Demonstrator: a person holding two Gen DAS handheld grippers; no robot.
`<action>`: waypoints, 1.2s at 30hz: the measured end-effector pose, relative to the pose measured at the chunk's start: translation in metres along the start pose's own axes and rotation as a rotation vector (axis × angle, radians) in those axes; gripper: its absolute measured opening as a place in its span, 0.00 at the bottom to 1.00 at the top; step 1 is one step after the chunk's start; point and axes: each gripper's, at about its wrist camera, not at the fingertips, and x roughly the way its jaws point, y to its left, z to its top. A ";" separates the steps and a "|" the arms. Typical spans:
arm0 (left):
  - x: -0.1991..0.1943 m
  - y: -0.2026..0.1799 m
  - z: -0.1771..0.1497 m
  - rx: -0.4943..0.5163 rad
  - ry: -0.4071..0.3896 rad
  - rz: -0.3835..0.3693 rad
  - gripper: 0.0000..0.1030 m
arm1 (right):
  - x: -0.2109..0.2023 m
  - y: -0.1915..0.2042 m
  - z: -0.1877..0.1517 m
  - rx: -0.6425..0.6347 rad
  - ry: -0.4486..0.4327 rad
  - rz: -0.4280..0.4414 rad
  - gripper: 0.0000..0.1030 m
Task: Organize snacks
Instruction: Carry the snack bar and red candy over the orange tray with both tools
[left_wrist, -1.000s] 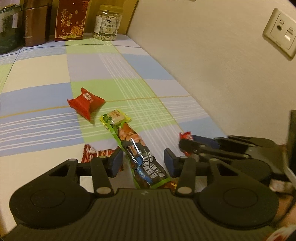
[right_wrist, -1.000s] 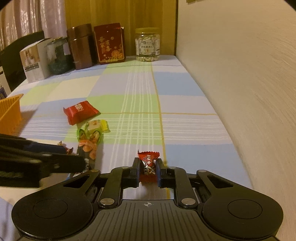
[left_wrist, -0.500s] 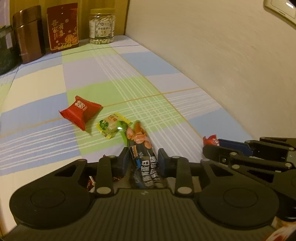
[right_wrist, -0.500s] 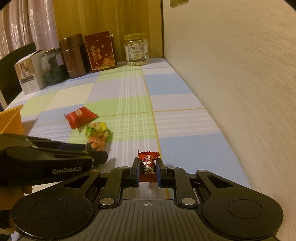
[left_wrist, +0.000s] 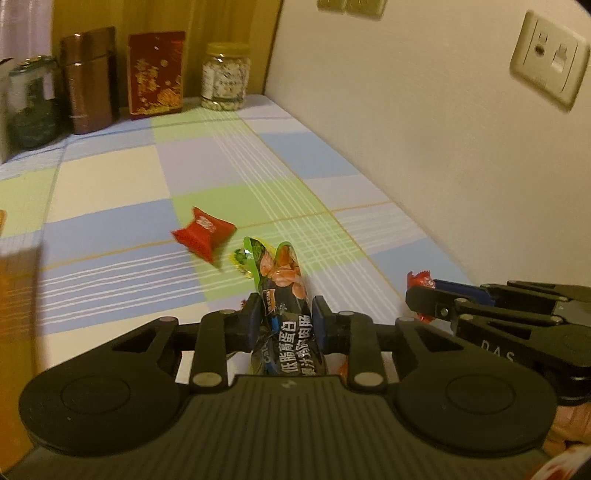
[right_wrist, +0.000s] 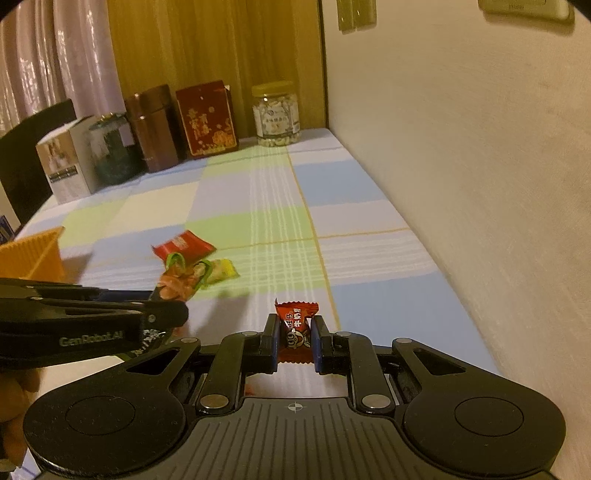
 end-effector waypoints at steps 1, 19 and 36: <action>-0.009 0.001 0.000 -0.004 -0.006 0.000 0.25 | -0.005 0.003 0.001 0.003 -0.002 0.002 0.17; -0.146 0.019 -0.044 -0.074 -0.066 0.032 0.25 | -0.103 0.073 -0.007 0.058 -0.029 0.064 0.17; -0.236 0.051 -0.086 -0.125 -0.120 0.112 0.25 | -0.141 0.150 -0.038 0.008 -0.014 0.154 0.17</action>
